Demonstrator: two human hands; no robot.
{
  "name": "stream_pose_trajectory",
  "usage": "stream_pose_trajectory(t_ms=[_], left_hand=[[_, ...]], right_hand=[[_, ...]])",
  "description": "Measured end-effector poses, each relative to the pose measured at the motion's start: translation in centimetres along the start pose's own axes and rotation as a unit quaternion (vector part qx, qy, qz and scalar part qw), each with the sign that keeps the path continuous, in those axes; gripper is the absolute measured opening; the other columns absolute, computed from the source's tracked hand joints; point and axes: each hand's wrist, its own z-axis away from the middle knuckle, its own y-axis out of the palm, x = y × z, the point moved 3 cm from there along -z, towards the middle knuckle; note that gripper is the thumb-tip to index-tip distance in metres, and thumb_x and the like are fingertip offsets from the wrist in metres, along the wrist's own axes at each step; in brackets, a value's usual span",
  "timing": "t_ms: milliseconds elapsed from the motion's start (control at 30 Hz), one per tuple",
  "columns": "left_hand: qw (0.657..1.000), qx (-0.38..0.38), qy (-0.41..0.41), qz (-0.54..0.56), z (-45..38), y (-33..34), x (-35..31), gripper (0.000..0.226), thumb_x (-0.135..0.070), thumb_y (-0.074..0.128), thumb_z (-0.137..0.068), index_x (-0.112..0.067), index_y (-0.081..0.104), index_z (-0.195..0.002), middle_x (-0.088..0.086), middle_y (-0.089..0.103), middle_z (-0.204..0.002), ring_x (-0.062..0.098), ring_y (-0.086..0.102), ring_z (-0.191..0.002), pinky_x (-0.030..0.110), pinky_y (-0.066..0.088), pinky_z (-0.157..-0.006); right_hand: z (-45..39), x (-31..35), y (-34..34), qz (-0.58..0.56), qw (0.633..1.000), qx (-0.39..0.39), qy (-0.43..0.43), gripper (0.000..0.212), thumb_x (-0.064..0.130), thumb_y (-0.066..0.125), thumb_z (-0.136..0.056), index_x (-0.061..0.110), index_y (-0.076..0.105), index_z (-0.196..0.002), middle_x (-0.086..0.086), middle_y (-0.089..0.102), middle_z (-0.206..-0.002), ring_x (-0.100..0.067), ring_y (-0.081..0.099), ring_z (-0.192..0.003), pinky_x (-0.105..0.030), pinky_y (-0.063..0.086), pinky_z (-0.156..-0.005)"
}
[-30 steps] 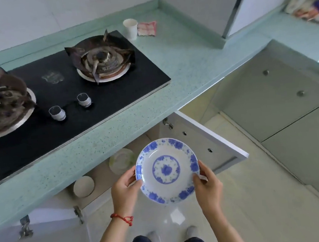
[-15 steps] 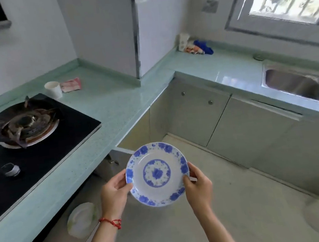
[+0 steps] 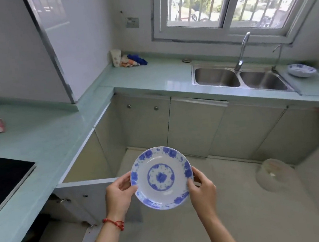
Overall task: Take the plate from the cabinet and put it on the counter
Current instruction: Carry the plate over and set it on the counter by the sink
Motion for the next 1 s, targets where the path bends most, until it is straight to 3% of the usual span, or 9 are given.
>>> stream_pose_trajectory(t_ms=[100,300,467,733,1000], left_hand=[[1.000,0.031,0.002,-0.001,-0.5,3.1,-0.3,0.044,0.019,0.061,-0.069,0.001,0.061,-0.110,-0.012,0.066,-0.082,-0.010,0.065,-0.069,0.008,0.052,-0.058],[0.998,0.067,0.005,-0.003,-1.4,8.6,-0.6,0.042,0.018,0.062,-0.070,-0.005,0.064,-0.105,-0.024,0.070,-0.066,-0.007,0.066,-0.072,0.010,0.053,-0.062],[0.997,0.071,0.013,-0.002,-2.6,11.9,-1.4,0.042,0.016,0.063,-0.069,-0.012,0.065,-0.101,-0.025,0.070,-0.066,-0.007,0.066,-0.072,0.011,0.054,-0.063],[0.998,0.065,0.012,-0.002,-8.9,16.0,-3.0,0.048,0.016,0.062,-0.068,-0.028,0.066,-0.086,-0.024,0.072,-0.071,-0.001,0.068,-0.077,0.014,0.055,-0.066],[0.998,0.054,0.032,0.006,-22.0,21.0,-5.3,0.044,0.014,0.064,-0.068,-0.021,0.067,-0.094,-0.009,0.070,-0.089,0.008,0.067,-0.084,0.014,0.055,-0.069]], right_hand=[[-1.0,-0.4,-2.6,-0.012,0.999,-0.029,0.007,0.031,0.009,0.059,-0.085,0.016,0.063,-0.114,0.026,0.060,-0.090,-0.010,0.065,-0.086,-0.003,0.048,-0.063],[-3.7,-1.4,-6.8,-0.033,0.998,-0.061,0.010,0.032,0.002,0.058,-0.084,0.013,0.062,-0.114,0.025,0.060,-0.088,0.017,0.059,-0.078,0.000,0.045,-0.058],[-6.6,-2.1,-8.7,-0.036,0.997,-0.072,0.013,0.033,0.004,0.059,-0.083,0.012,0.062,-0.115,0.012,0.065,-0.094,0.016,0.059,-0.082,0.000,0.045,-0.062],[-14.4,-2.6,-8.2,-0.039,0.996,-0.080,0.011,0.034,0.002,0.060,-0.081,0.012,0.063,-0.113,0.010,0.066,-0.093,0.017,0.058,-0.083,0.002,0.043,-0.062],[-28.0,-1.4,-4.0,-0.041,0.995,-0.091,0.004,0.033,0.003,0.061,-0.082,0.009,0.062,-0.114,0.010,0.065,-0.092,0.017,0.059,-0.080,0.002,0.044,-0.065]])
